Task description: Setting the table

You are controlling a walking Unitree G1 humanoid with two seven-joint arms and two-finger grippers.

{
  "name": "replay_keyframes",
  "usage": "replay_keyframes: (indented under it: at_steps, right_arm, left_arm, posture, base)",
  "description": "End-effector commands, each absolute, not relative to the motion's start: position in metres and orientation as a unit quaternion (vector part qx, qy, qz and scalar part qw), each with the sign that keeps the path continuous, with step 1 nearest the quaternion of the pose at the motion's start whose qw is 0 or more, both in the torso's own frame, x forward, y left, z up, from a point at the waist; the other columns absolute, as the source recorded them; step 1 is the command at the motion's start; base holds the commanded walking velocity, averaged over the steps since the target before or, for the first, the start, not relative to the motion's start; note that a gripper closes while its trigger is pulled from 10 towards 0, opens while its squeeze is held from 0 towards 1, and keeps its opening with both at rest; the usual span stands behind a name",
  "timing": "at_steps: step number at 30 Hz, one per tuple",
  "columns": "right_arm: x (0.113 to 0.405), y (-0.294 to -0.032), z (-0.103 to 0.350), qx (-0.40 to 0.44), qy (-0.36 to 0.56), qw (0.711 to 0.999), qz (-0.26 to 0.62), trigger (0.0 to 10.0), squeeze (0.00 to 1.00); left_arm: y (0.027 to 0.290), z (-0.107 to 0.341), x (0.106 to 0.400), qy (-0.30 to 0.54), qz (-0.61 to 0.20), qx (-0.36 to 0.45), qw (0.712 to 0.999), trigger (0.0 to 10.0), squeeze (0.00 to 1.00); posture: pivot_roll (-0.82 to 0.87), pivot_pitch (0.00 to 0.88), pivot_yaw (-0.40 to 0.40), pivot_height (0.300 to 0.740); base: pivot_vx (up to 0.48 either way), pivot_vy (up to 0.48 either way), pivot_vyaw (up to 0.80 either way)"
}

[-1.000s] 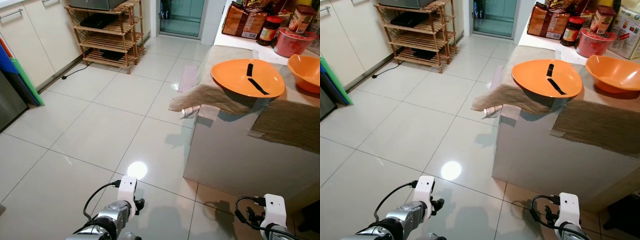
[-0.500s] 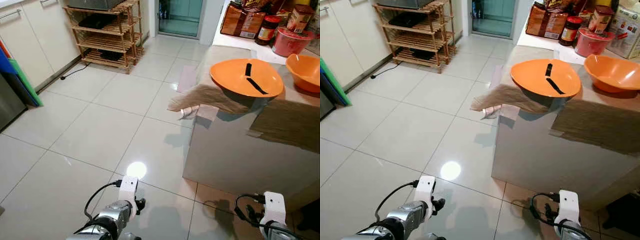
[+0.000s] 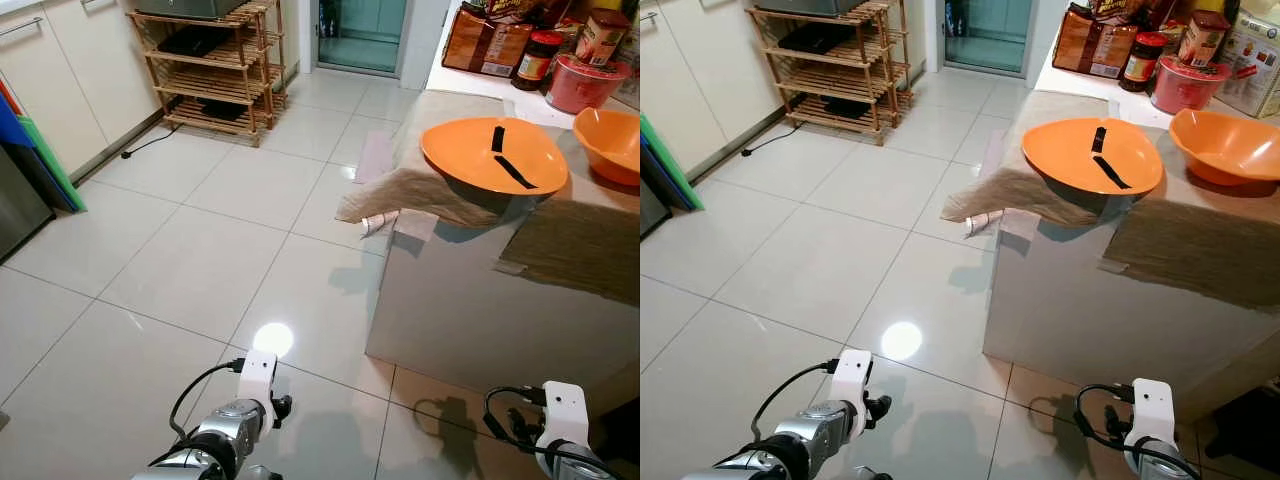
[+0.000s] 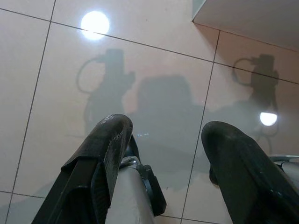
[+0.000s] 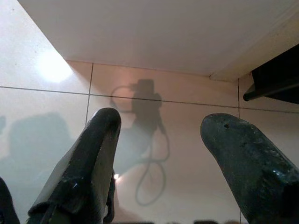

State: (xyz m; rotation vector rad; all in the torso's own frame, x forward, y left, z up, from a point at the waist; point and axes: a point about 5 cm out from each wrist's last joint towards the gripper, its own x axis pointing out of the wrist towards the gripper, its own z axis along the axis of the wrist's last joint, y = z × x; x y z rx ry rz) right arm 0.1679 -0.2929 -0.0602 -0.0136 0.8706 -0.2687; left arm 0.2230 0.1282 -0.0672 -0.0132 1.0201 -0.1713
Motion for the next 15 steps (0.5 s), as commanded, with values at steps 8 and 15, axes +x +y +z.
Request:
replay_keyframes:
  at_steps: [8, 15]
  right_arm:
    - [0.1661, -0.2954, -0.0604, -0.002, 0.427, 0.895, -0.134, 10.0, 0.00]
    - [0.1659, -0.2928, -0.0616, 0.001, 0.428, 0.894, -0.133, 10.0, 0.00]
  left_arm:
    - [0.1289, -0.0639, 0.2285, 0.478, -0.083, 0.000, 0.874, 10.0, 0.00]
    - [0.1282, -0.0640, 0.2283, 0.478, -0.084, 0.000, 0.874, 10.0, 0.00]
  posture:
    - [-0.08, 0.000, 0.017, 0.740]
    - [-0.08, 0.000, 0.016, 0.740]
  base:
    - [0.000, 0.000, 0.00]
    - [0.000, 0.000, 0.00]
